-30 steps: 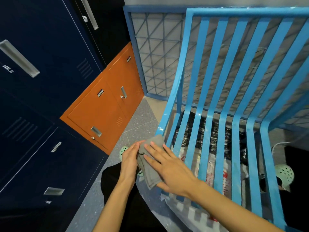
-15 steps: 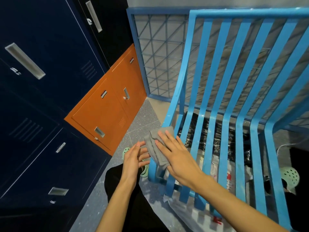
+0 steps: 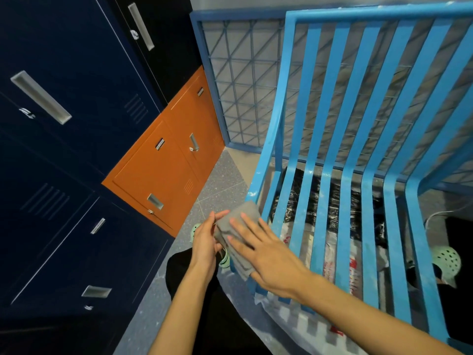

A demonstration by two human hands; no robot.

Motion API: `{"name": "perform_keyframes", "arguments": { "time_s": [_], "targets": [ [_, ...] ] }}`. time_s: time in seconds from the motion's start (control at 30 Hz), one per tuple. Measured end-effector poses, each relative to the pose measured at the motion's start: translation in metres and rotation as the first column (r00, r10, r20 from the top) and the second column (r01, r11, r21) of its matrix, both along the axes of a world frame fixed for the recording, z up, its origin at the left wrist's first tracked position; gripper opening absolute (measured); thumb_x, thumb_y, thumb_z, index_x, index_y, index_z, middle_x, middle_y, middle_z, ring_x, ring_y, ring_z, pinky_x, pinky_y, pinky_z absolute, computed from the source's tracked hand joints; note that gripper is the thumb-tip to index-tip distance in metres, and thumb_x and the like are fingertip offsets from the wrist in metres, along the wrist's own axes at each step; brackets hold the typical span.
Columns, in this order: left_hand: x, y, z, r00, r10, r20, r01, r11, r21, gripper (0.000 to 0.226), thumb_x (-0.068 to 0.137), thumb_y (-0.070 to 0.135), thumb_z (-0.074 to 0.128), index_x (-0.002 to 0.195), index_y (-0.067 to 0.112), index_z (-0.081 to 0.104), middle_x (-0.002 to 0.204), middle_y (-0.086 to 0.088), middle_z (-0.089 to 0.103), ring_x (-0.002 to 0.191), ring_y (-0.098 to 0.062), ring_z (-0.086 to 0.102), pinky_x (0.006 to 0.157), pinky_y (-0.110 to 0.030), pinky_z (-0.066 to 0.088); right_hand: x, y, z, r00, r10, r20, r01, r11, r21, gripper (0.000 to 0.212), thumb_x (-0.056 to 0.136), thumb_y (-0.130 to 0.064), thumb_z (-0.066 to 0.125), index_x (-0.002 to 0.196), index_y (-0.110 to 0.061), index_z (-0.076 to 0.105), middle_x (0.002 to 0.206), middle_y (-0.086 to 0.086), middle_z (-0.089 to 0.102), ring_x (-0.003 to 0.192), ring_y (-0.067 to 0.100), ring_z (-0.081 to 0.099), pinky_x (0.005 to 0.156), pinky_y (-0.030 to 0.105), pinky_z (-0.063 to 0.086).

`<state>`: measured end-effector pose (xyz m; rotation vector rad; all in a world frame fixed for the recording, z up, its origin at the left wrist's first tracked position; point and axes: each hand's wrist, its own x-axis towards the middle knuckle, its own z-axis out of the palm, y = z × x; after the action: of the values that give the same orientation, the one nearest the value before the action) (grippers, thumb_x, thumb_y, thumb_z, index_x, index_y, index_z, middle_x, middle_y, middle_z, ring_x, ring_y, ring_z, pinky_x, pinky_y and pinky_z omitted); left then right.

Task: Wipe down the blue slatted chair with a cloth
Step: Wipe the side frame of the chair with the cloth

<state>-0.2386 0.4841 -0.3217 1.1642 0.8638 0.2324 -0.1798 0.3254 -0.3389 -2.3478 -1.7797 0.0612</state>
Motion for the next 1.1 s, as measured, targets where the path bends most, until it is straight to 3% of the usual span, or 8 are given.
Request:
{"name": "perform_keyframes", "arguments": {
  "time_s": [0.13,0.27,0.33,0.43,0.63,0.83,0.97,1.1],
  "targets": [
    [-0.003,0.000,-0.005,1.000,0.013,-0.008,-0.014,0.991,-0.133,0.036,0.102,0.034,0.040,0.101,0.011,0.068,0.089,-0.010,0.074,0.076,-0.017,0.070,0.068,-0.032,0.052,0.003,-0.003,-0.002,0.999,0.043,0.000,-0.043,0.999,-0.010,0.072,0.090,-0.035,0.052,0.153,-0.021,0.022,0.163,0.005,0.004,0.149,0.027,-0.007,0.119,0.052,0.007],
    [-0.005,-0.002,-0.008,0.999,-0.018,-0.039,0.013,0.993,-0.114,0.036,0.101,0.037,0.039,0.108,0.012,0.064,0.094,-0.011,0.074,0.081,-0.021,0.069,0.075,-0.036,0.051,0.019,0.001,0.010,0.973,-0.139,-0.185,0.147,0.989,0.030,0.069,0.086,-0.030,0.021,0.154,-0.021,0.018,0.163,0.000,0.000,0.148,0.021,-0.013,0.119,0.044,-0.006],
    [-0.004,0.000,-0.007,0.999,-0.013,-0.042,0.009,0.994,-0.108,0.035,0.101,0.037,0.041,0.107,0.012,0.065,0.097,-0.012,0.073,0.083,-0.022,0.069,0.077,-0.037,0.052,0.011,0.004,0.008,0.989,-0.092,-0.116,0.096,0.995,0.029,0.067,0.090,-0.029,0.035,0.154,-0.020,0.020,0.163,0.003,0.002,0.149,0.025,-0.012,0.120,0.048,-0.001],
    [-0.002,0.004,-0.007,0.999,-0.014,-0.029,0.011,0.994,-0.105,0.036,0.101,0.034,0.039,0.099,0.013,0.068,0.091,-0.010,0.073,0.077,-0.017,0.070,0.071,-0.031,0.053,0.002,0.001,0.000,0.998,0.061,-0.012,-0.061,0.998,-0.034,0.071,0.089,-0.032,0.053,0.153,-0.021,0.024,0.163,0.004,0.007,0.149,0.026,-0.009,0.119,0.050,0.000],
    [0.006,0.006,-0.009,0.997,-0.068,0.021,0.068,0.998,0.001,0.032,0.102,0.031,0.039,0.102,0.012,0.065,0.077,0.001,0.072,0.062,-0.011,0.066,0.055,-0.024,0.053,0.031,0.007,0.012,0.969,-0.155,-0.190,0.166,0.985,0.044,0.070,0.085,-0.028,0.021,0.154,-0.023,0.019,0.163,-0.002,0.003,0.149,0.019,-0.013,0.121,0.045,-0.004],
    [0.013,0.007,-0.006,1.000,-0.020,-0.012,0.020,1.000,-0.010,0.037,0.101,0.030,0.041,0.101,0.008,0.071,0.099,-0.016,0.072,0.090,-0.026,0.066,0.084,-0.040,0.052,0.010,-0.005,0.006,0.987,0.153,0.056,-0.150,0.987,-0.060,0.065,0.089,-0.029,0.038,0.152,-0.019,0.025,0.162,0.009,0.011,0.149,0.030,-0.002,0.118,0.049,0.000],
    [0.014,0.006,-0.008,0.999,-0.033,-0.002,0.033,0.999,-0.005,0.029,0.101,0.029,0.044,0.096,0.012,0.067,0.081,-0.005,0.070,0.067,-0.015,0.066,0.058,-0.027,0.054,0.042,0.003,0.015,0.998,0.058,-0.040,-0.059,0.998,-0.028,0.066,0.089,-0.028,0.033,0.154,-0.024,0.021,0.162,0.005,0.012,0.150,0.025,0.001,0.121,0.047,0.002],
    [0.012,0.006,-0.008,1.000,-0.020,-0.006,0.020,1.000,-0.021,0.027,0.101,0.027,0.045,0.097,0.013,0.067,0.078,-0.002,0.070,0.063,-0.011,0.065,0.054,-0.025,0.053,0.037,0.006,0.012,0.999,0.007,-0.045,-0.008,1.000,-0.024,0.065,0.093,-0.033,0.040,0.154,-0.021,0.020,0.162,0.009,0.010,0.149,0.030,0.000,0.120,0.049,0.006]
  ]
}}
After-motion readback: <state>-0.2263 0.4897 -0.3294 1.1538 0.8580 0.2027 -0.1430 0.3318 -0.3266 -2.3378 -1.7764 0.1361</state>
